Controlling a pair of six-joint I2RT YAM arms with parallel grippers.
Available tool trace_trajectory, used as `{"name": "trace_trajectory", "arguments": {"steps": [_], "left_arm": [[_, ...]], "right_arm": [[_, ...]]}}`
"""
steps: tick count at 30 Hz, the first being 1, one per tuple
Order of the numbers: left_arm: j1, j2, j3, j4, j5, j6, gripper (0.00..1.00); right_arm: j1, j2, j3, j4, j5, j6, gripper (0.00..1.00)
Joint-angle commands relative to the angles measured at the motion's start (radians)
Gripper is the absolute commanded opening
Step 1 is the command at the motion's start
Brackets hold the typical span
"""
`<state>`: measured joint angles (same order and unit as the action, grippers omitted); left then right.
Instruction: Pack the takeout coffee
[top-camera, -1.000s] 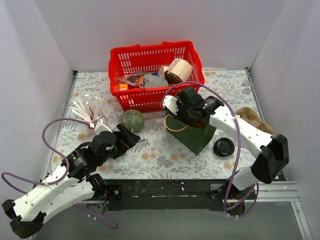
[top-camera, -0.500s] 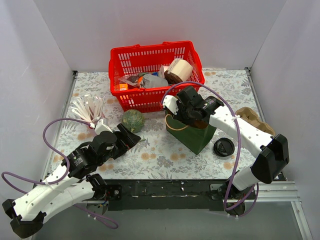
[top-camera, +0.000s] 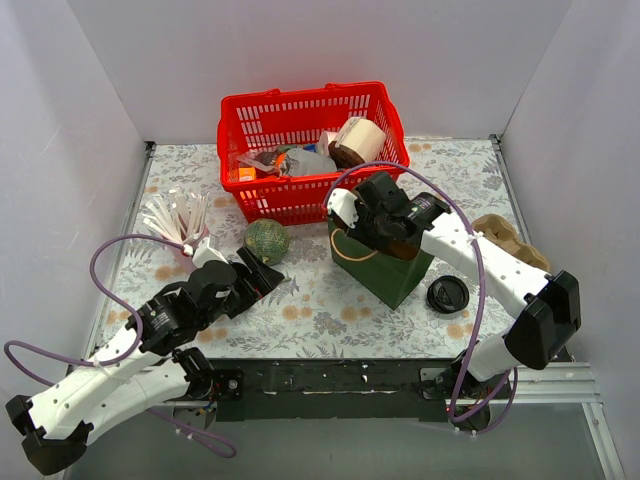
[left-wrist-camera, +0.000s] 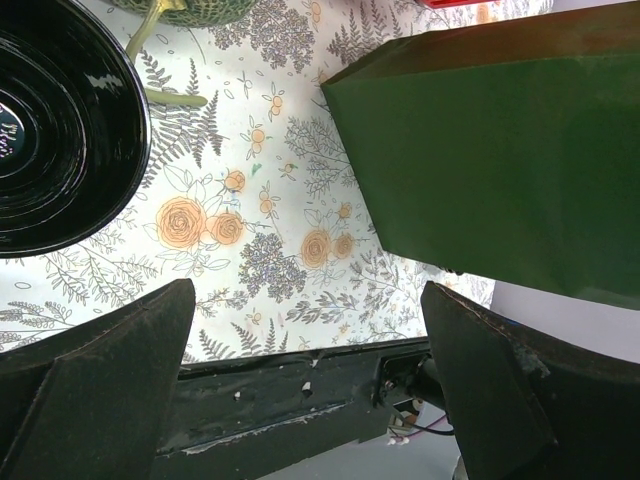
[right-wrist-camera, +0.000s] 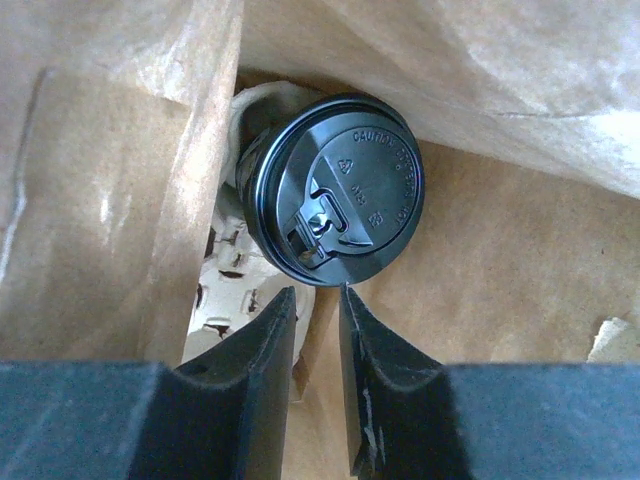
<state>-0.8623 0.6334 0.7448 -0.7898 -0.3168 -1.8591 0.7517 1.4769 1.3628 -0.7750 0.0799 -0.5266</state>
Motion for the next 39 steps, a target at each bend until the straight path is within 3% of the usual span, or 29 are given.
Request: {"name": "trace_trajectory", "arguments": {"steps": [1,18,39], "left_arm": [[0.0,0.005,0.005,0.015,0.005,0.009,0.98],[0.0,0.037,0.001,0.07,0.041,0.031,0.98],[0.0,0.055,-0.005,0.104,0.058,0.046,0.98]], "right_arm": [[-0.006,-0.04,0.028,0.011,0.018,0.016,0.33],[-0.006,-0.058,0.051,0.006,0.026,0.03,0.52],[-0.006,-0.089,0.142,-0.009,0.038,0.073,0.64]]}}
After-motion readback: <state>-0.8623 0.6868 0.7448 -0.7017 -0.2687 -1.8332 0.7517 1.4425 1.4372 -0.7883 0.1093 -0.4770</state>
